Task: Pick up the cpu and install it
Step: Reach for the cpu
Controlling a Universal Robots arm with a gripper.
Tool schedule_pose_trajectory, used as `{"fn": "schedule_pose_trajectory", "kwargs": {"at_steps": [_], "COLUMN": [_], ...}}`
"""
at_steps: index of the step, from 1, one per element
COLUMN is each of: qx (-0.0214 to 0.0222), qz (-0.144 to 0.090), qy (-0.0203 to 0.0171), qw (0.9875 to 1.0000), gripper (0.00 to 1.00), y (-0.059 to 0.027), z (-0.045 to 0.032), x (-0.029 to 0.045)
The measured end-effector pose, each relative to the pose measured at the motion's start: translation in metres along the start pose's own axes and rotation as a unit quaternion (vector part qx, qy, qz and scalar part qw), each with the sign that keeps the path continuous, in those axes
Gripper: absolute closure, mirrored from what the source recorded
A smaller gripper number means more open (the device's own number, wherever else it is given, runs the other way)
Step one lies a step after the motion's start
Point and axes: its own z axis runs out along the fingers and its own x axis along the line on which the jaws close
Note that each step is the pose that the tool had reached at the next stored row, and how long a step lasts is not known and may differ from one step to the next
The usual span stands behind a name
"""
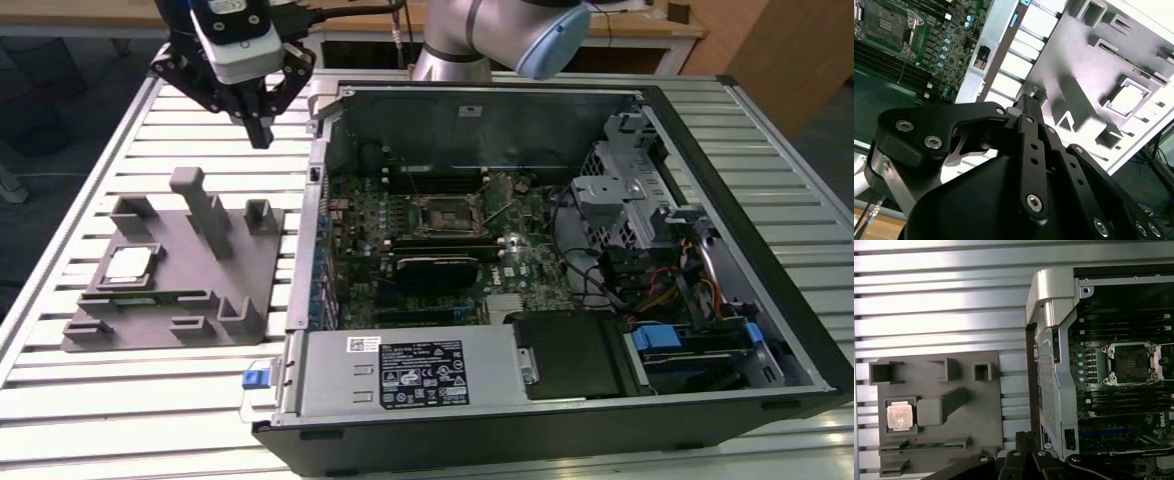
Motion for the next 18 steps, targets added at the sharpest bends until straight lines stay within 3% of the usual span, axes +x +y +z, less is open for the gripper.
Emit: {"fn": "schedule_pose_trajectory", "kwargs": {"at_steps": [9, 18], "qx": [0.0001, 0.0000], "qz": [0.000, 0.000], "qy": [0.0008, 0.0012], "qw": [1.0000, 1.0000], "gripper": [0.89, 0.89], "y": [-0.0006, -0.0016], "z": [0.0018, 0.0034], "x": [0.0068, 0.0181]}}
